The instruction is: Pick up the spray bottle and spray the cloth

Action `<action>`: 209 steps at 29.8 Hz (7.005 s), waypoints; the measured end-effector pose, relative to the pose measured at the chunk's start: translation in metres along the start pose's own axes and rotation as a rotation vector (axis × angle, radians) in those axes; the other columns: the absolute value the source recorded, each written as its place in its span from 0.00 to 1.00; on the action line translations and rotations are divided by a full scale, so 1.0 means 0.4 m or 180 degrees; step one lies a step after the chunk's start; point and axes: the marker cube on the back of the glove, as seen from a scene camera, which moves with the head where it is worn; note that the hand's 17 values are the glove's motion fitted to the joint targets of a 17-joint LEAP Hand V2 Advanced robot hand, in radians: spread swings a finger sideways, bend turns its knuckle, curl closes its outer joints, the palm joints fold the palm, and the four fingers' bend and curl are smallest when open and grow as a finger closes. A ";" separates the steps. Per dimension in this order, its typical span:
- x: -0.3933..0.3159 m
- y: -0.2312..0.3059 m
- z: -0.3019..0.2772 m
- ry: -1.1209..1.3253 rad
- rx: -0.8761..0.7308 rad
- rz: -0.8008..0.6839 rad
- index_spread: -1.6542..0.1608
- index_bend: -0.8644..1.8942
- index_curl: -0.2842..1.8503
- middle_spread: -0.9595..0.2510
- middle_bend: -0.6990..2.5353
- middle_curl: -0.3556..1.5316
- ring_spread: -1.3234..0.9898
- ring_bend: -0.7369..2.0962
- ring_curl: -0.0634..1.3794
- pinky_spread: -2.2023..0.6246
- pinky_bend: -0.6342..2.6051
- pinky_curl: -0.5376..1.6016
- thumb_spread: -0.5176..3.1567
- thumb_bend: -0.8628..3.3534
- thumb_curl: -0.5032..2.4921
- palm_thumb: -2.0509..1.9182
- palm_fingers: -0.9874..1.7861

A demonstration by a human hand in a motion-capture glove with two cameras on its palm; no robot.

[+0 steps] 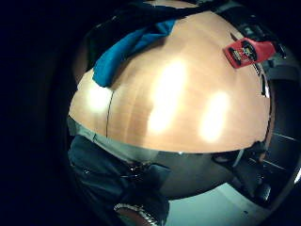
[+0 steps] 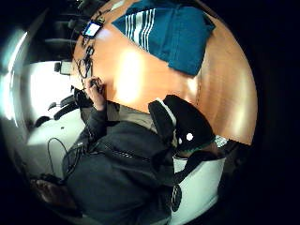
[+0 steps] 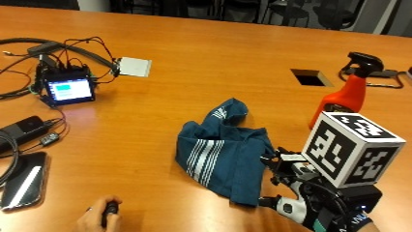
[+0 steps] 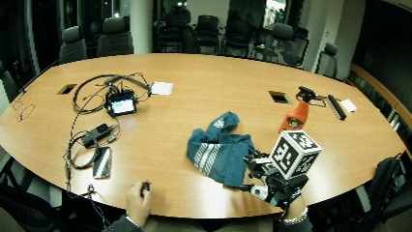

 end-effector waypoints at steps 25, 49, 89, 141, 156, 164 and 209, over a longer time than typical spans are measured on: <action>0.073 -0.197 -0.111 0.0482 0.0394 0.0302 0.67 0.38 0.25 0.79 0.27 0.28 0.58 0.35 0.16 0.87 0.34 0.37 0.45 0.25 0.22 0.65 0.46; 0.190 -0.434 -0.139 -0.0030 0.1800 0.1606 0.72 0.36 0.25 0.76 0.28 0.34 0.55 0.42 0.24 0.86 0.32 0.39 0.47 0.22 0.24 0.65 0.56; 0.260 -0.525 -0.014 -0.1231 0.3969 0.1266 0.75 0.38 0.32 0.62 0.38 0.46 0.48 0.54 0.37 0.66 0.37 0.45 0.34 0.20 0.35 0.72 0.87; -0.110 -0.468 -0.156 0.2937 0.2583 -0.2112 0.75 0.38 0.38 0.61 0.40 0.48 0.48 0.55 0.37 0.66 0.38 0.44 0.35 0.20 0.40 0.71 0.85; -0.160 -0.430 -0.081 0.2918 0.2303 -0.2088 0.75 0.38 0.38 0.61 0.40 0.48 0.48 0.55 0.37 0.66 0.38 0.44 0.35 0.20 0.41 0.71 0.85; -0.276 -0.423 -0.243 0.1463 0.2973 -0.1736 0.75 0.38 0.39 0.61 0.40 0.48 0.48 0.55 0.37 0.66 0.38 0.44 0.35 0.20 0.41 0.71 0.85; -0.302 -0.543 -0.138 -0.3142 0.3393 -0.0229 0.77 0.37 0.36 0.63 0.39 0.48 0.50 0.52 0.36 0.67 0.39 0.45 0.41 0.20 0.38 0.72 0.82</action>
